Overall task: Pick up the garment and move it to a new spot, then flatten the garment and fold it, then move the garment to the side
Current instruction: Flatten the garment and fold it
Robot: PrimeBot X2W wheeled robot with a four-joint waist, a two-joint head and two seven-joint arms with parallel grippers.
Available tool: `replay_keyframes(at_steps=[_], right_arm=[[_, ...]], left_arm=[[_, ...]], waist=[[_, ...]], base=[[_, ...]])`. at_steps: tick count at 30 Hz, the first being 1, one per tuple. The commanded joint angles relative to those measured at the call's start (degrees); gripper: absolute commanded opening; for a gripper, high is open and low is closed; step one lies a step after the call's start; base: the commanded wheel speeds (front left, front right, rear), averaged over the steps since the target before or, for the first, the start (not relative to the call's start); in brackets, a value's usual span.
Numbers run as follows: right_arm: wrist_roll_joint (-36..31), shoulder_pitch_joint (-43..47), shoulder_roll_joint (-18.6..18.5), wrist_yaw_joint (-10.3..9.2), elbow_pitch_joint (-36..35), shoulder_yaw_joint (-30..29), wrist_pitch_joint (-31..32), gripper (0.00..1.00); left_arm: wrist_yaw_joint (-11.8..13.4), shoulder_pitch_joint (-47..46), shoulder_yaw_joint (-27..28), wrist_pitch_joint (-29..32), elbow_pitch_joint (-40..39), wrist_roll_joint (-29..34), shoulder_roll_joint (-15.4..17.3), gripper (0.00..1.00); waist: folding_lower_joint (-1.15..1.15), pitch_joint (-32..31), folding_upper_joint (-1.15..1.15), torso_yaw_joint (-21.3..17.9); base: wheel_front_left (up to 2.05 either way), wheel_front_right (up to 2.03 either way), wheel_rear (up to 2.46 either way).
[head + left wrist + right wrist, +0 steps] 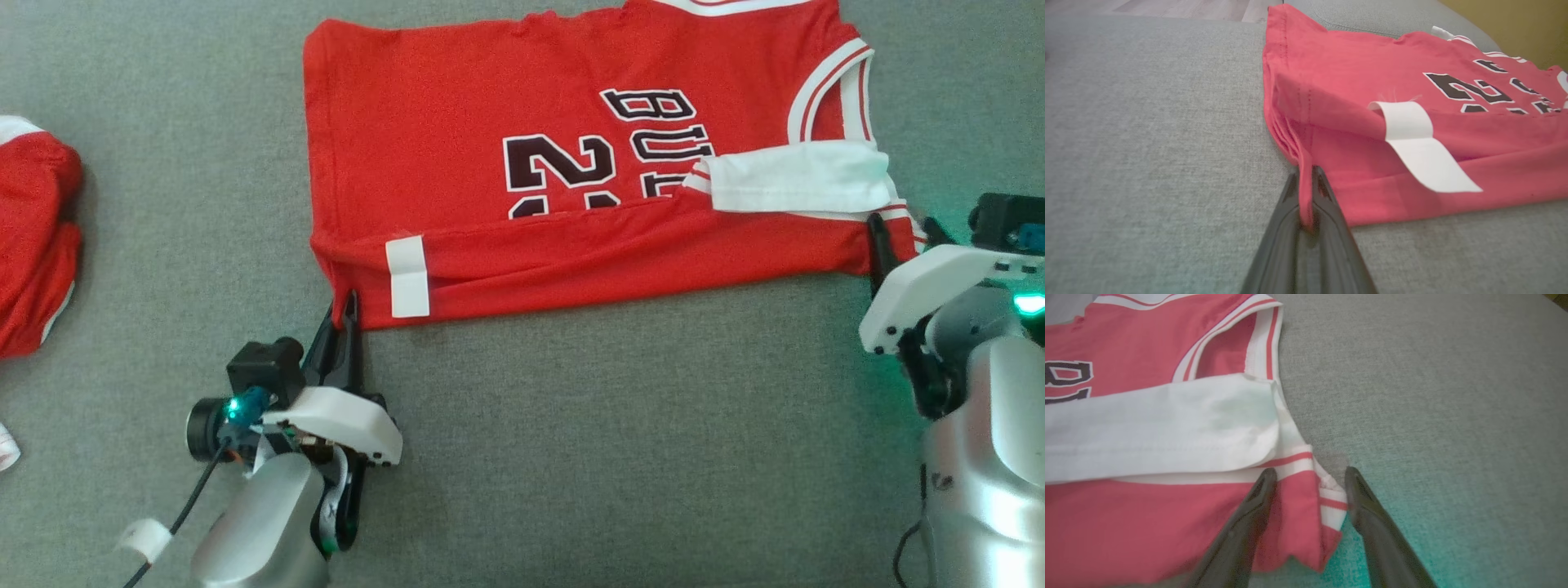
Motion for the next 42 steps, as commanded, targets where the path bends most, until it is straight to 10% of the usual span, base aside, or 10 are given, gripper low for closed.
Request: replay_keyframes(at_steps=[1,13,27,28,29,30,42], right_arm=[[0.4,1.7,0.1,0.43,0.8,1.5,1.3,0.0],[6.7,11.4,0.1,0.43,-8.4,1.8,2.4,0.0],[11.5,23.3,0.1,0.43,-20.8,1.8,6.8,0.0],[11.5,23.6,0.1,0.43,-21.0,2.0,6.9,0.43],[11.6,23.9,0.1,0.43,-21.1,2.2,7.1,1.0],[11.9,23.9,0.1,0.43,-21.2,2.5,7.1,1.0],[8.1,11.9,0.1,0.43,-26.0,4.8,7.9,1.0]], left_arm=[[0.1,-0.4,1.5,-0.1,0.9,-0.8,1.0,0.0],[0.8,6.0,2.7,0.8,-2.5,-3.5,2.9,0.0],[7.9,22.9,2.3,8.6,-21.3,-5.0,8.4,0.0],[8.3,23.5,2.3,9.1,-22.1,-5.2,8.5,0.0],[8.5,23.9,2.2,9.3,-22.8,-5.2,8.6,0.5],[8.7,24.1,2.2,9.3,-23.3,-5.1,8.8,1.0],[7.0,9.6,3.5,11.7,-21.4,-4.2,8.9,1.0]], waist=[[0.0,-0.5,0.0,0.0],[0.0,-7.2,0.0,-1.2],[0.0,-10.8,0.0,-1.9],[0.0,-10.9,0.0,-1.9],[0.0,-10.9,0.0,-1.9],[0.0,-11.0,0.0,-1.9],[0.0,-8.4,0.0,-1.0]], base=[[0.0,0.0,0.0],[0.0,0.0,0.0],[0.0,0.0,0.0],[0.0,0.0,0.0],[0.0,0.0,0.0],[0.0,0.0,0.0],[0.0,0.0,0.0]])
